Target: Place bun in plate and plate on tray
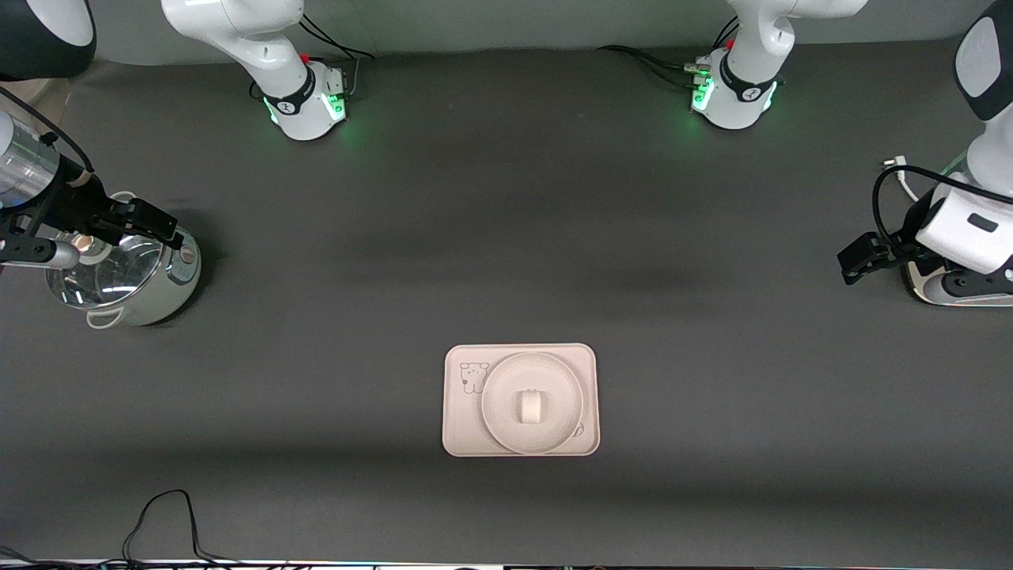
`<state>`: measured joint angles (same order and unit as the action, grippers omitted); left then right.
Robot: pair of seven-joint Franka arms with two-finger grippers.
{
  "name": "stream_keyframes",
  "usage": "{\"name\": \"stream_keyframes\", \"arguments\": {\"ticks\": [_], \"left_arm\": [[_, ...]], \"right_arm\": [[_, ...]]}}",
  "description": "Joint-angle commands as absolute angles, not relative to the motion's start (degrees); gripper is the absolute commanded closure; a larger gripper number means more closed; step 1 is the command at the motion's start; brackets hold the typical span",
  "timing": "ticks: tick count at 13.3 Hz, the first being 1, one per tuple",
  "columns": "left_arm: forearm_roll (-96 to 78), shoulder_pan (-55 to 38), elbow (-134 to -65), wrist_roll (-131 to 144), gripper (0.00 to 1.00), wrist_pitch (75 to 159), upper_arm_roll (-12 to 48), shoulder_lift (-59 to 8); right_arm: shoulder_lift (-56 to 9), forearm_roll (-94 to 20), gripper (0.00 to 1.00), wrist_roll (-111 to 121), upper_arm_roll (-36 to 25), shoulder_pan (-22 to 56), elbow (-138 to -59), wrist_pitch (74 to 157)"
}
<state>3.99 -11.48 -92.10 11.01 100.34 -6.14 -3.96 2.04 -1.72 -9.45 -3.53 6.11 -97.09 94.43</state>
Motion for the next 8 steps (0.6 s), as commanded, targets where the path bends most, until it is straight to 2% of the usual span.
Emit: {"name": "stream_keyframes", "arguments": {"ticks": [1, 2, 5, 8], "left_arm": [[3.08, -11.69, -90.79, 10.2, 0.0, 98.7, -6.59, -3.17], [2.29, -11.43, -91.49, 9.59, 0.0, 98.61, -6.68, -2.56], [2.2, -11.25, -99.82, 9.05, 0.0, 101.85, -6.77, 4.19], [2.28, -11.16, -99.67, 7.74, 0.0, 101.16, -6.94, 4.4]], "right_arm": [[2.9, -0.88, 0.0, -9.67, -3.43, 6.33, -98.79, 94.83], [2.9, -0.88, 0.0, -9.75, -3.43, 6.33, -98.79, 94.66], [2.99, -0.88, 0.0, -9.76, -3.43, 6.42, -98.88, 94.4], [2.99, -0.88, 0.0, -9.76, -3.43, 6.42, -98.88, 94.31]]}}
